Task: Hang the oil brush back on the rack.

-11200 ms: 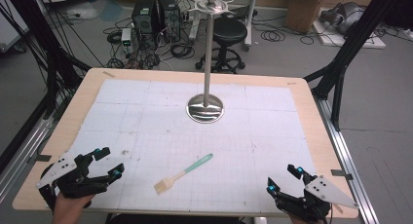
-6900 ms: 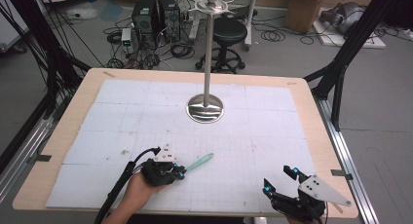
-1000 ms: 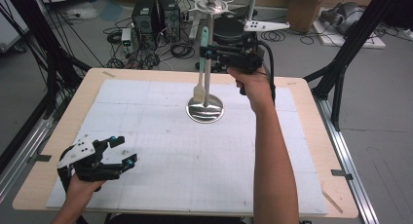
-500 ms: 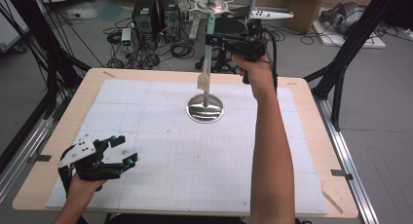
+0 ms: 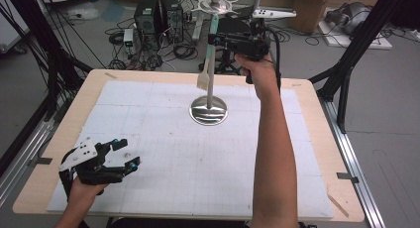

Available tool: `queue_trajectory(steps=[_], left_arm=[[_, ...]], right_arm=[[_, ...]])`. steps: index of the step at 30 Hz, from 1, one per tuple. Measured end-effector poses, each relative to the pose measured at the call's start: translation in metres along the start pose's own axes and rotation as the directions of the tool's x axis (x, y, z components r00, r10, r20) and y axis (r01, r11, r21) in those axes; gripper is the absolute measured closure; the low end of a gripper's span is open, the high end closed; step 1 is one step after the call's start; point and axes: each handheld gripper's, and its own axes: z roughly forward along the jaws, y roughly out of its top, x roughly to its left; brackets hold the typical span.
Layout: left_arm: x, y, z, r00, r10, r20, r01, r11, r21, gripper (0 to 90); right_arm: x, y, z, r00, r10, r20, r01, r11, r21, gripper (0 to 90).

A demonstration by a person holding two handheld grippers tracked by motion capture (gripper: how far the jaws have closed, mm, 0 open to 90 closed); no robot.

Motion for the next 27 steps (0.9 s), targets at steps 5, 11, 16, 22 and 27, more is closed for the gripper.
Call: queue_trajectory(steps=[5,11,16,22,27], left_arm=[[0.0005,0.0000,0.0000,1.0000,-0.001,0.001,0.001,1.0000,-0.002,20.4],[0.0011,0.0001,-0.0001,1.0000,-0.004,0.003,0.004,1.0000,-0.002,20.4],[0.0010,0.0000,-0.0003,1.0000,-0.008,0.003,0.008,1.0000,-0.004,20.4],[0.0017,0.0000,-0.0013,1.0000,-0.006,0.002,0.006,1.0000,-0.004,20.4],[0.0020,0.0000,-0.0017,1.0000,-0.008,0.002,0.008,1.0000,-0.003,20.4]], right_arm=[[-0.0007,-0.0001,0.0011,1.0000,0.002,-0.002,-0.002,1.000,0.000,81.8],[-0.0001,0.0013,0.0025,1.0000,-0.002,-0.009,0.002,1.000,0.002,81.9],[0.0000,0.0016,0.0039,0.9999,-0.003,-0.012,0.003,1.000,0.007,81.9],[0.0003,0.0014,0.0051,0.9998,-0.003,-0.019,0.003,1.000,0.005,81.9],[0.0007,0.0015,0.0059,0.9998,-0.004,-0.021,0.004,1.000,0.003,81.9]])
